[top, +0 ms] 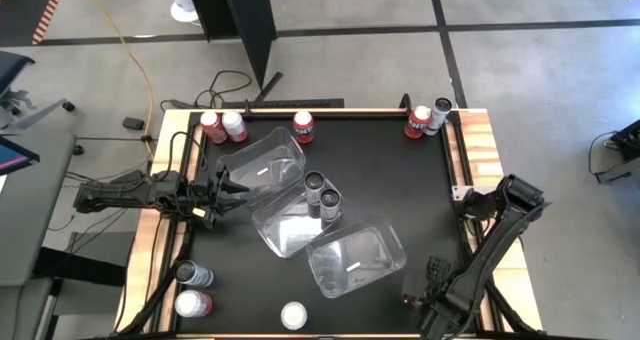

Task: Sort soda cans
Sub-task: Put the bottom right pink soda can in the bottom transparent bin

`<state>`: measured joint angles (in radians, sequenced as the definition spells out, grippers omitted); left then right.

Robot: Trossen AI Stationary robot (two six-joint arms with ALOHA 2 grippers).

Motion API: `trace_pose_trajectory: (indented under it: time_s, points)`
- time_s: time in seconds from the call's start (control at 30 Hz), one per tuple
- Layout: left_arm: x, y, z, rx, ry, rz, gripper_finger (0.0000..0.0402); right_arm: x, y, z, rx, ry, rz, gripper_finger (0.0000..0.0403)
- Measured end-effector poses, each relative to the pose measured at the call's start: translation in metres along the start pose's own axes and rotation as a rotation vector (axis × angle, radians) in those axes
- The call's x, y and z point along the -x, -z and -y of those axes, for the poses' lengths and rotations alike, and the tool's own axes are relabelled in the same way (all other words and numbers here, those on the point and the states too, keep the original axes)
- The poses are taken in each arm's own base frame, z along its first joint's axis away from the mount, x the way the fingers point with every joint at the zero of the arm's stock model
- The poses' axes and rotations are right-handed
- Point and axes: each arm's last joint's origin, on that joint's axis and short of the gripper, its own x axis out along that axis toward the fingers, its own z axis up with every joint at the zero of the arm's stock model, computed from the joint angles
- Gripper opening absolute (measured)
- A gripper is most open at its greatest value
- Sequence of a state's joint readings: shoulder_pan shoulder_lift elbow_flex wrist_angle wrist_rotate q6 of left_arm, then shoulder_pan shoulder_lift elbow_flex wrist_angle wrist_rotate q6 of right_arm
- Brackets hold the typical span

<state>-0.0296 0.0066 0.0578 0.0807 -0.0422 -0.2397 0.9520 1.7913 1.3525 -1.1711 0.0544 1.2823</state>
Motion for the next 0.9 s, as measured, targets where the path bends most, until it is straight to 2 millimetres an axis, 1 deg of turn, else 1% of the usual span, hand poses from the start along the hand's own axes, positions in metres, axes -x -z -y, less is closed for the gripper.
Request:
trace_pose_trajectory:
  time_s: [0.1, 0.33, 0.5, 0.6, 0.67, 0.9]
  points:
    - [0.0, 0.0, 0.0, 0.0, 0.0, 0.001, 0.0169, -0.002, 0.0, -0.001, 0.0, -0.002, -0.001, 0.0373]
    - [0.0, 0.0, 0.0, -0.001, -0.006, 0.002, 0.0169, -0.002, -0.001, -0.004, 0.0, -0.03, 0.005, 0.0309]
    - [0.0, 0.0, 0.0, -0.001, -0.007, 0.003, 0.0169, -0.002, -0.001, -0.005, 0.0, -0.04, 0.008, 0.0308]
    - [0.0, 0.0, 0.0, -0.001, -0.007, 0.003, 0.0169, 0.002, 0.0, -0.004, 0.0, -0.053, 0.012, 0.0308]
    - [0.0, 0.0, 0.0, -0.001, -0.007, 0.003, 0.0169, 0.01, -0.001, -0.004, -0.001, -0.079, 0.019, 0.0308]
    - [0.0, 0.0, 0.0, -0.012, -0.011, 0.005, 0.0169, 0.052, -0.001, 0.004, 0.006, -0.16, 0.047, 0.0308]
